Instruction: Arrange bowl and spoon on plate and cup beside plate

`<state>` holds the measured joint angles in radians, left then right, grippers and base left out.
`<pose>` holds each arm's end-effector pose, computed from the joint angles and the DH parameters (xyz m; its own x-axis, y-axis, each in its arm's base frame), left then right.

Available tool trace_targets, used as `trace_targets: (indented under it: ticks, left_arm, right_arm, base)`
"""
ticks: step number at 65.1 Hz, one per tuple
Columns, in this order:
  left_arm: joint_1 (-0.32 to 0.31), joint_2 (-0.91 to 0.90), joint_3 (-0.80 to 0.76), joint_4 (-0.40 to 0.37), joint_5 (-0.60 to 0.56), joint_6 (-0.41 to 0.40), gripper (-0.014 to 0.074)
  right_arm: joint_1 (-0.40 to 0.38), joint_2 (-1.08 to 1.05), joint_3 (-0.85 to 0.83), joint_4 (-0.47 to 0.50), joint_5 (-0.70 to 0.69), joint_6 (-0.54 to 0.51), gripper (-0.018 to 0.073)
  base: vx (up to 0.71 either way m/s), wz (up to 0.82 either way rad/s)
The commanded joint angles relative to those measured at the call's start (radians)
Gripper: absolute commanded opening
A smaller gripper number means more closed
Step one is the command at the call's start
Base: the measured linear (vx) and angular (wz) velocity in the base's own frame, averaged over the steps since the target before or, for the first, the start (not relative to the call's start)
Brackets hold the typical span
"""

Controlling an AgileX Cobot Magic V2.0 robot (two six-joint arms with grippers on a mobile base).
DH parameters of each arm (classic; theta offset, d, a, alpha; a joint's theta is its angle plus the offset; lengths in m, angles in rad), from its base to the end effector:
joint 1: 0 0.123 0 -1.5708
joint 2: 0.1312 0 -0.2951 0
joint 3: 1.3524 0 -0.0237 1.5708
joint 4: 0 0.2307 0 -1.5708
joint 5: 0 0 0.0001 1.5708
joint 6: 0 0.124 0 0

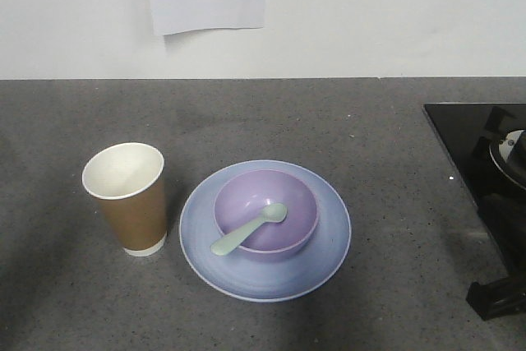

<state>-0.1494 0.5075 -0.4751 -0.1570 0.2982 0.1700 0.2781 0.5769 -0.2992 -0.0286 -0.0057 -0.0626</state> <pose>0.1103 -0.0224 0.3057 -0.2311 0.0548 -0.9714 0.1974 0.9803 0.0083 0.1238 0.0354 0.2716 -0.1509 -0.1378 -0.9789 -0.2896 0.9529 -0.0895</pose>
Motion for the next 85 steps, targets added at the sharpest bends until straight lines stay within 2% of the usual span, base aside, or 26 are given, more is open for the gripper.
trace_targets:
  ticks: [1,34,72,85]
  left_arm:
    - [-0.001,0.001,-0.026,-0.013,-0.087,-0.003,-0.0008]
    - [-0.001,0.001,-0.026,-0.013,-0.009,-0.003,-0.0007]
    - [-0.001,0.001,-0.026,-0.013,-0.009,-0.003,-0.0006]
    - [-0.001,-0.098,0.045,0.107,-0.020,0.019,-0.0006]
  right_arm:
    - [-0.004,0.030,-0.027,-0.003,-0.123,-0.045,-0.0004]
    - [-0.004,0.062,-0.027,0.000,-0.113,-0.050,-0.0002]
    - [-0.004,0.062,-0.027,0.000,-0.113,-0.050,-0.0002]
    - [-0.004,0.062,-0.027,0.000,-0.113,-0.050,-0.0002]
  base:
    - [0.00,0.00]
    - [0.00,0.00]
    - [0.00,0.00]
    - [0.00,0.00]
